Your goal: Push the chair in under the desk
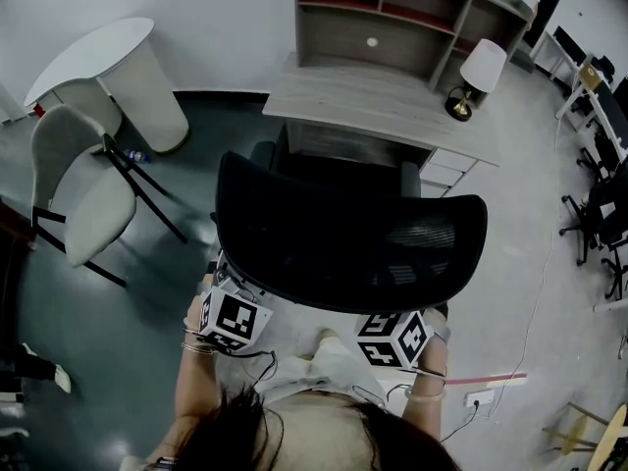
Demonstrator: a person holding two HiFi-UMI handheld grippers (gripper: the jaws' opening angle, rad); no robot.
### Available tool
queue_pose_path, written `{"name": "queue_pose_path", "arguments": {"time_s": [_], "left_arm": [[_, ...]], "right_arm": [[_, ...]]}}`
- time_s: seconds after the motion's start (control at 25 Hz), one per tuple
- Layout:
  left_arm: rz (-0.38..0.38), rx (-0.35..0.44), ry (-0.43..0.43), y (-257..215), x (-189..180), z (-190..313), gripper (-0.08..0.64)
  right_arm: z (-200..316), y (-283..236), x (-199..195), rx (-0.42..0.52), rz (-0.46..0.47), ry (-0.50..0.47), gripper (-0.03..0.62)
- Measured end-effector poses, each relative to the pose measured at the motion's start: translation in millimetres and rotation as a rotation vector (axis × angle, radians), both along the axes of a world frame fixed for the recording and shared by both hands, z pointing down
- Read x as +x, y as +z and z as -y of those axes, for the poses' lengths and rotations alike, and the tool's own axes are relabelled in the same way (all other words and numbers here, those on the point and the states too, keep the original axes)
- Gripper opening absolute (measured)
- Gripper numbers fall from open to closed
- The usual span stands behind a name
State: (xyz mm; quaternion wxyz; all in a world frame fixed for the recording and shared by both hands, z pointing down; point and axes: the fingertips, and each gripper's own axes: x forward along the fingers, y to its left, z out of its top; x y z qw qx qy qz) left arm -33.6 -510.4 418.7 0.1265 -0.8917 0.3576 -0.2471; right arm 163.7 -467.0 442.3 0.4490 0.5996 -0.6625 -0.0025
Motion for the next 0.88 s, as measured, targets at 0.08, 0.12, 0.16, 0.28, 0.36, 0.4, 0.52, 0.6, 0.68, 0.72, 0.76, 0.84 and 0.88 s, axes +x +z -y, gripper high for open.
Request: {"name": "queue_pose_path", "arguments": {"time_s": [0.08,0.12,0.16,0.28,0.36,0.4,0.52,0.6,0.68,0.72,0.76,0.84,0.88], "left_arm": [[-0.001,0.0,-0.002,-1,1,3,0.216],[-0.001,0.001,-0.003,-2,2,5,0.216],[-0.001,0.001,-0.004,-2,3,7,0.216],[0.001,0.003,-0.008,-2,6,13,0.216],[0.001,0.002,-0.011,-1,7,16,0.216],[0.0,0.002,-0.013,-1,7,18,0.216],[0.0,0.003,-0.016,-2,9,23,0.216],[-0.002,0.004,-0.019,-2,10,26,0.216],[-0.003,0.002,-0.022,-2,11,28,0.216],[-0.003,0.0,-0.024,-2,12,29,0.216],[-0.003,-0.002,-0.025,-2,12,30,0.216],[-0.004,-0.002,-0.027,-3,13,31,0.216],[-0.006,-0.002,-0.027,-3,13,32,0.216]], "right_arm": [[4,-1,1,0.0,0.0,-0.004,0.202],[6,-1,2,0.0,-0.001,-0.005,0.202],[8,-2,3,0.001,-0.001,-0.006,0.202],[15,-1,5,0.003,0.001,-0.009,0.202],[18,-1,7,0.004,-0.001,-0.011,0.202],[20,-1,8,0.004,-0.001,-0.012,0.202],[26,-2,9,0.009,-0.002,-0.015,0.202],[30,-2,11,0.01,-0.003,-0.018,0.202],[33,-1,12,0.008,-0.002,-0.023,0.202],[34,-1,13,0.007,0.0,-0.026,0.202],[35,-2,13,0.007,0.001,-0.03,0.202],[37,-3,14,0.01,0.002,-0.037,0.202],[38,-3,14,0.012,0.002,-0.039,0.202]]}}
